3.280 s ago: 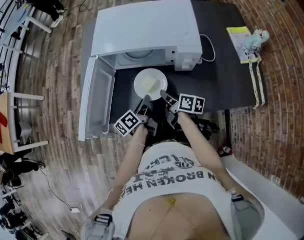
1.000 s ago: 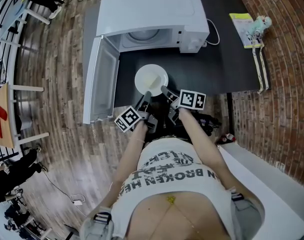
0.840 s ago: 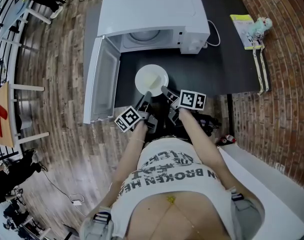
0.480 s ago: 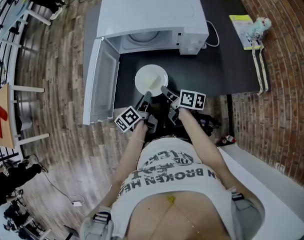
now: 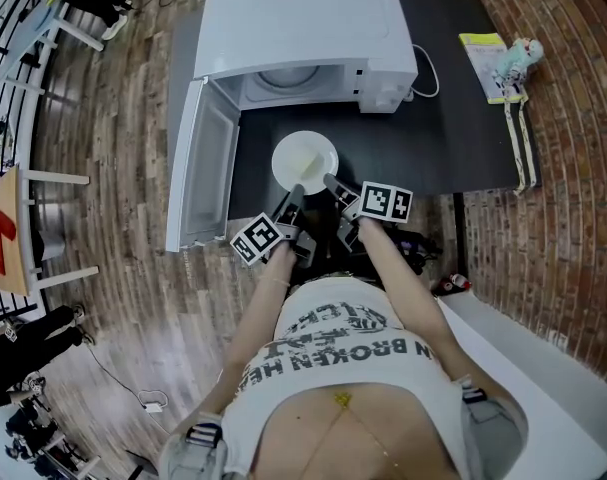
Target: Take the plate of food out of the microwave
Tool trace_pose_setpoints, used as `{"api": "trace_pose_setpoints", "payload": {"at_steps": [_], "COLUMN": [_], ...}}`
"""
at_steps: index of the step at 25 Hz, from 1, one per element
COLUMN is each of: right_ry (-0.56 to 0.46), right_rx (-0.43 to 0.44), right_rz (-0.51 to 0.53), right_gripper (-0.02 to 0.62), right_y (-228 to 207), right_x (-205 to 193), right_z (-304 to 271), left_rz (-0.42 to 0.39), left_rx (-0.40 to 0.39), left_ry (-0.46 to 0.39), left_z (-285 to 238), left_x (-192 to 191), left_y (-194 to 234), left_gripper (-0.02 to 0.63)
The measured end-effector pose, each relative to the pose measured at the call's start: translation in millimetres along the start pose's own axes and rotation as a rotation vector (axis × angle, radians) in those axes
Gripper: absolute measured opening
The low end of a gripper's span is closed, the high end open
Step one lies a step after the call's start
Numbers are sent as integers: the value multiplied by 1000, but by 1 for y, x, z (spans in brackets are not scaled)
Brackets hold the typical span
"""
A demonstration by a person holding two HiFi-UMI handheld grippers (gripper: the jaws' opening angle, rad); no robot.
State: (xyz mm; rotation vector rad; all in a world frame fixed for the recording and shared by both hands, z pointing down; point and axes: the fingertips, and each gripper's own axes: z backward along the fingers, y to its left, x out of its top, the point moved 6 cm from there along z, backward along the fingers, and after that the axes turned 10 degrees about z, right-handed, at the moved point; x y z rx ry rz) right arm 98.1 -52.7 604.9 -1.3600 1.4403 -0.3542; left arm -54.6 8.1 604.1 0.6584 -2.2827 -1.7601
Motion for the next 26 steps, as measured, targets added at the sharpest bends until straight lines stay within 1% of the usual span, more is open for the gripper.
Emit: {"api": "trace_pose_setpoints", "payload": {"at_steps": [26], "right_ry": [29], "right_rx": [19], "right_rz": [-1], "right_gripper": [58], "right_y": [-10], "right_x": [13], "right_z": [-1], "left_rz": [12], "left_rx": [14], "left_ry": [-27], "left_z": [-12], "left_x": [-4], "left_y": [-3], "left_gripper": [46]}}
